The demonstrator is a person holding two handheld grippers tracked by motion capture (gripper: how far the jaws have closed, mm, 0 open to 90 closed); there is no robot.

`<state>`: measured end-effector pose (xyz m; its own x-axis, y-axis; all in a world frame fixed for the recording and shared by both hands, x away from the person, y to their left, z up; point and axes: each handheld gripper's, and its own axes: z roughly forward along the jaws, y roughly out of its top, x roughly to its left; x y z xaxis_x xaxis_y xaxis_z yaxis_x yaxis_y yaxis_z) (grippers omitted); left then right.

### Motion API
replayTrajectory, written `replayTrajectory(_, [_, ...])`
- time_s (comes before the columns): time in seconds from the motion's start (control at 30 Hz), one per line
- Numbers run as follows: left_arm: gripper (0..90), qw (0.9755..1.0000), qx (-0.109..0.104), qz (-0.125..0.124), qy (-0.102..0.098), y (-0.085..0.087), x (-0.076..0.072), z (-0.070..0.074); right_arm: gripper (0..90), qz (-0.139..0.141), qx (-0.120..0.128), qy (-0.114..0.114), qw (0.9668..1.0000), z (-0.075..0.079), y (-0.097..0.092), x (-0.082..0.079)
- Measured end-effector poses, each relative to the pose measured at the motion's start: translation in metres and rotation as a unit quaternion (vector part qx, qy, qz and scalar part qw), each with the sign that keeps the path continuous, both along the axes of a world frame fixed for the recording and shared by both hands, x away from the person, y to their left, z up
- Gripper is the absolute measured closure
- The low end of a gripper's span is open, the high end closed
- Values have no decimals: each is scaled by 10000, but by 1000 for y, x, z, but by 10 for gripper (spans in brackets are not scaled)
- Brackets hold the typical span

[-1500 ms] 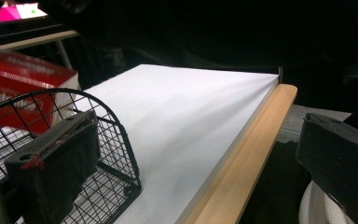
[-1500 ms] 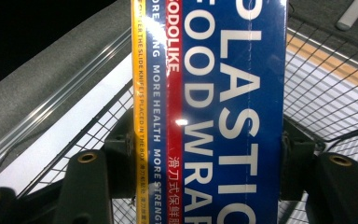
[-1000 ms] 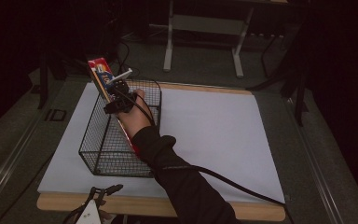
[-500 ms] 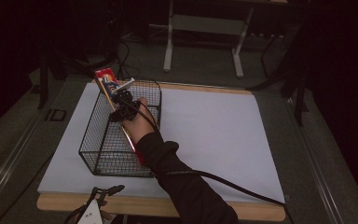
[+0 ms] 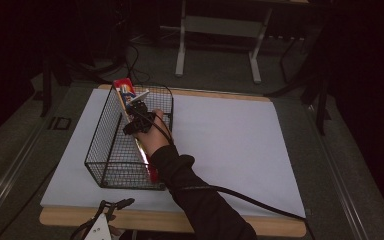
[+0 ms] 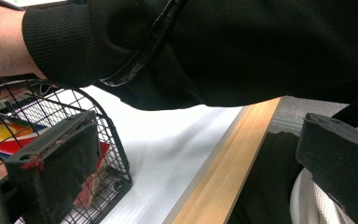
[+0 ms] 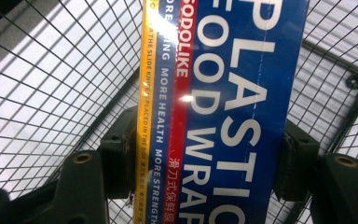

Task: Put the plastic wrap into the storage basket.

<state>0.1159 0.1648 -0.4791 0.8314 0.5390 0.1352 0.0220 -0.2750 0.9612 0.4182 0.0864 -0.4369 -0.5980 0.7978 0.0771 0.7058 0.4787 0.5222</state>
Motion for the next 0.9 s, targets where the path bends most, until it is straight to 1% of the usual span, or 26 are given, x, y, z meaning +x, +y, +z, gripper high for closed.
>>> replayTrajectory(0.07, [1, 10000, 4, -1, 1, 0, 0, 0, 369, -5, -4, 36, 10000, -4, 2, 1])
replayTrajectory(0.1, [1, 10000, 0, -7, 4, 0, 0, 0, 370, -48, -4, 23, 10000, -5, 2, 1])
replayTrajectory(0.2, [1, 10000, 12, -14, 13, 0, 0, 0, 366, -28, -47, -25, 10000, -5, 3, 1])
replayTrajectory(0.27, [1, 10000, 10, -23, 22, 0, 1, 0, 360, 2, -31, 21, 10000, -5, 2, 2])
replayTrajectory(0.33, [1, 10000, 5, -30, 28, -1, 1, 0, 351, 27, -65, 89, 9999, -6, 2, 3])
replayTrajectory(0.4, [1, 10000, 19, -35, 21, -1, 1, 0, 349, 26, -93, 9, 10000, -6, 1, 3])
replayTrajectory(0.43, [1, 10000, 19, -39, 24, -1, 1, -1, 346, 32, -81, 9, 10000, -6, 1, 3])
replayTrajectory(0.5, [1, 10000, 24, -43, 29, -1, 1, -1, 331, 66, 9, 23, 10000, -6, 0, 3])
replayTrajectory(0.6, [1, 10000, 25, -46, 43, -1, 1, -1, 326, 79, 211, -47, 9997, -1, -5, 2])
replayTrajectory(0.67, [1, 10000, 30, -49, 58, -1, 2, -1, 315, 98, 216, -84, 9997, 3, -8, 2])
replayTrajectory(0.7, [1, 10000, 34, -54, 58, -1, 2, -1, 303, 108, 251, -73, 9996, 5, -10, 2])
replayTrajectory(0.77, [1, 10000, 46, -59, 58, -1, 2, -1, 232, 169, 368, -24, 9992, 7, -14, 2])
replayTrajectory(0.8, [1, 10000, 40, -62, 62, -1, 2, -1, 213, 246, 450, -15, 9987, 9, -16, 1])
replayTrajectory(0.9, [1, 9999, 38, -66, 80, -2, 2, -2, 160, 524, 590, -42, 9969, 14, -24, -5])
